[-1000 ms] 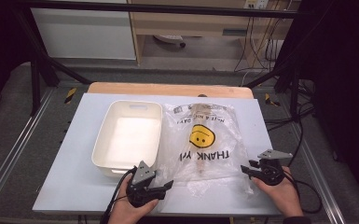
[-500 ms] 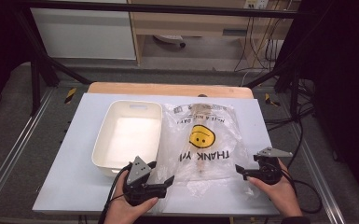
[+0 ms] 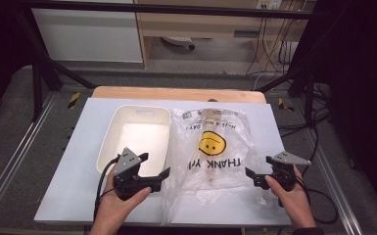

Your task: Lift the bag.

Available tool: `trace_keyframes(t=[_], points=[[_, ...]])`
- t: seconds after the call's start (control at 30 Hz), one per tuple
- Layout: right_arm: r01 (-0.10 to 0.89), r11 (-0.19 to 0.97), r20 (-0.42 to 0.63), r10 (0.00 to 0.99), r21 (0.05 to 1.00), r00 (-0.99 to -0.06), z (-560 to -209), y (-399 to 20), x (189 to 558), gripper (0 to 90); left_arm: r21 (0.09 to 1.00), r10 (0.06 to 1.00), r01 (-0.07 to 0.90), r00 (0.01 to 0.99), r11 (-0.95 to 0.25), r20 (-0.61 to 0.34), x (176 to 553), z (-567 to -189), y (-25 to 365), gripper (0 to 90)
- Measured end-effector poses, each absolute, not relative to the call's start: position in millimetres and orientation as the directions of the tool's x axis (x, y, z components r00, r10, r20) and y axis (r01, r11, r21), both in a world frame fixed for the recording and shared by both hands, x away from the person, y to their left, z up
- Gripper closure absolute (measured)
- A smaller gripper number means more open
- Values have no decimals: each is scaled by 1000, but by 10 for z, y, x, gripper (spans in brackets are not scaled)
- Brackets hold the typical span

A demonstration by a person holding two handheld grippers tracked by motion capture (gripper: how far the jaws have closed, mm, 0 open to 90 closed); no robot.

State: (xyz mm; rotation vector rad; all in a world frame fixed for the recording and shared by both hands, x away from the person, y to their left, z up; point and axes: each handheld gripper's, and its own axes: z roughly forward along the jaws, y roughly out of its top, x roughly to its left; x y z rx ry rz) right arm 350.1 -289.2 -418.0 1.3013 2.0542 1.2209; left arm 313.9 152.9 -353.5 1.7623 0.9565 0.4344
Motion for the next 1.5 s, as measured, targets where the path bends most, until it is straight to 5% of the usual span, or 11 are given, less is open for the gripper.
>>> trace_keyframes(t=[1.5], points=[[484,137,115,883,864,-455,-4142,-2995,3488,39,930,902,367,411,-30,-134,3119,-3396,3101,57]])
